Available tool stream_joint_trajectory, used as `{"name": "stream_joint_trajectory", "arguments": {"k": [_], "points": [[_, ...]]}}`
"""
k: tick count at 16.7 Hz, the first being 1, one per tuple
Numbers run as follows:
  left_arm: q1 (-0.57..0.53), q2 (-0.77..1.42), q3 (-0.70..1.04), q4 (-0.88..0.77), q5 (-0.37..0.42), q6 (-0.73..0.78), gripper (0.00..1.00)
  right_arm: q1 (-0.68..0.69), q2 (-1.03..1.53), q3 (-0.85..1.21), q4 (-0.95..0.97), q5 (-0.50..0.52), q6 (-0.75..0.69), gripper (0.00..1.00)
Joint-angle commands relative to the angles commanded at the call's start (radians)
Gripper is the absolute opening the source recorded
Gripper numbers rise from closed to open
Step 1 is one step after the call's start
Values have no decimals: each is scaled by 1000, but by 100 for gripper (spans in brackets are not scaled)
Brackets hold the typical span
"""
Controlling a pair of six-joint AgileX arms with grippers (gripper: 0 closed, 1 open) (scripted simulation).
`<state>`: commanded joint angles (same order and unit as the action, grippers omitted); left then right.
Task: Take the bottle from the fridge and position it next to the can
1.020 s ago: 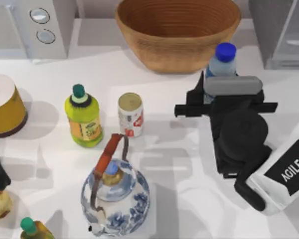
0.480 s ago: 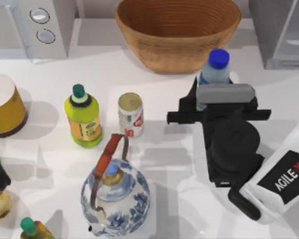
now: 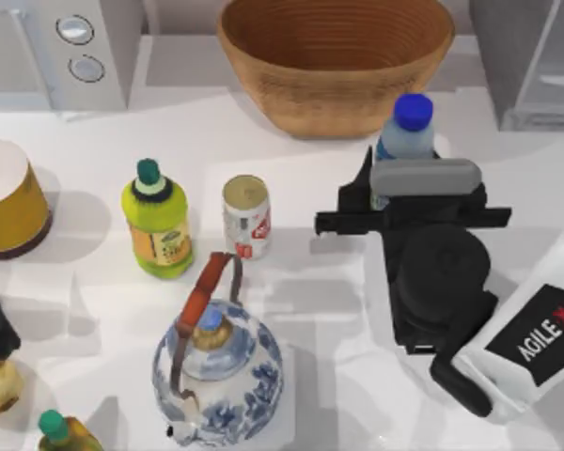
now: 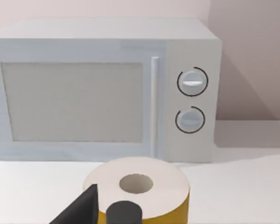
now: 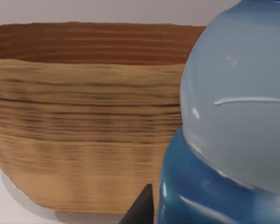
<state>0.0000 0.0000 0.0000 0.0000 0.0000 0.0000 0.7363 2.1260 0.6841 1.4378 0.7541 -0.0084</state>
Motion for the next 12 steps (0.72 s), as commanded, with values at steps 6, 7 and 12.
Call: {"name": "stream_joint_trajectory", "arguments": {"k": [6, 7, 12], "points": [[0, 0, 0, 0, 0, 0, 100, 0, 0, 0, 0, 0, 0, 75], [0, 0, 0, 0, 0, 0, 100, 0, 0, 0, 0, 0, 0, 83], [0, 0, 0, 0, 0, 0, 100, 0, 0, 0, 0, 0, 0, 100]]}}
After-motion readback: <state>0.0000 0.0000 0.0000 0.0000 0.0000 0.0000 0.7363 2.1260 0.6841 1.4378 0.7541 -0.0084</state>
